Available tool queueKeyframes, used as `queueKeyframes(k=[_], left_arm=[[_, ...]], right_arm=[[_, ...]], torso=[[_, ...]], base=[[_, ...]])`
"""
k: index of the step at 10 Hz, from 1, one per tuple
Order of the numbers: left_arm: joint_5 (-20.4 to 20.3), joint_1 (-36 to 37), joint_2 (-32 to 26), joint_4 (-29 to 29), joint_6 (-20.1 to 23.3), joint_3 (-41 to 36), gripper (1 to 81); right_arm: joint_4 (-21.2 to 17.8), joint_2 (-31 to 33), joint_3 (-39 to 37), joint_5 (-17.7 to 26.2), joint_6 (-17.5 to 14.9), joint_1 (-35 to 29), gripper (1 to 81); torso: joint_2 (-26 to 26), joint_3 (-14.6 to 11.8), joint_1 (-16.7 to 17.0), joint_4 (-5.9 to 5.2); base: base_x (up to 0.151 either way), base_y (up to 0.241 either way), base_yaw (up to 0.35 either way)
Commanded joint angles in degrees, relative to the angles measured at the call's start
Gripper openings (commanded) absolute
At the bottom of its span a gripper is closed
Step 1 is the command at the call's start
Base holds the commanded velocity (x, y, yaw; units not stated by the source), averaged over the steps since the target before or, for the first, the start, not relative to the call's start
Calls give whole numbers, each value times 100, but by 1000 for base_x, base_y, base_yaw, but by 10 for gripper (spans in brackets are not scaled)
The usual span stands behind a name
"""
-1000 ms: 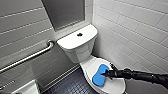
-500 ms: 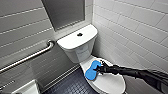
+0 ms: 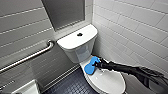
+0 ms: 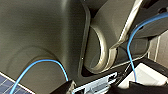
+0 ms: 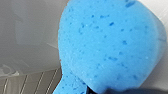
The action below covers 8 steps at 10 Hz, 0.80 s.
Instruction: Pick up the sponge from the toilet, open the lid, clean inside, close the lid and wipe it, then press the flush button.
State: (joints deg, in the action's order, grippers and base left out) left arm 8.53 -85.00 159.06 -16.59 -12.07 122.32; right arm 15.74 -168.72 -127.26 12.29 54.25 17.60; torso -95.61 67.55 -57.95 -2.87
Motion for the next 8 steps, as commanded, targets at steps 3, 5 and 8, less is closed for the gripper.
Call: queueKeyframes(k=[3,5,8], left_arm=[[465,-188,-42,68,3,-94,811],[465,-188,-32,68,3,-103,811],[456,-197,-41,42,3,-156,811]], right_arm=[[105,-235,-175,-253,-28,-243,10],[87,44,25,-349,24,81,10],[96,1319,1749,-385,42,380,10]], torso=[[0,0,0,0],[0,0,0,0],[0,0,2,0]], base=[[0,0,0],[0,0,0],[0,0,0]])
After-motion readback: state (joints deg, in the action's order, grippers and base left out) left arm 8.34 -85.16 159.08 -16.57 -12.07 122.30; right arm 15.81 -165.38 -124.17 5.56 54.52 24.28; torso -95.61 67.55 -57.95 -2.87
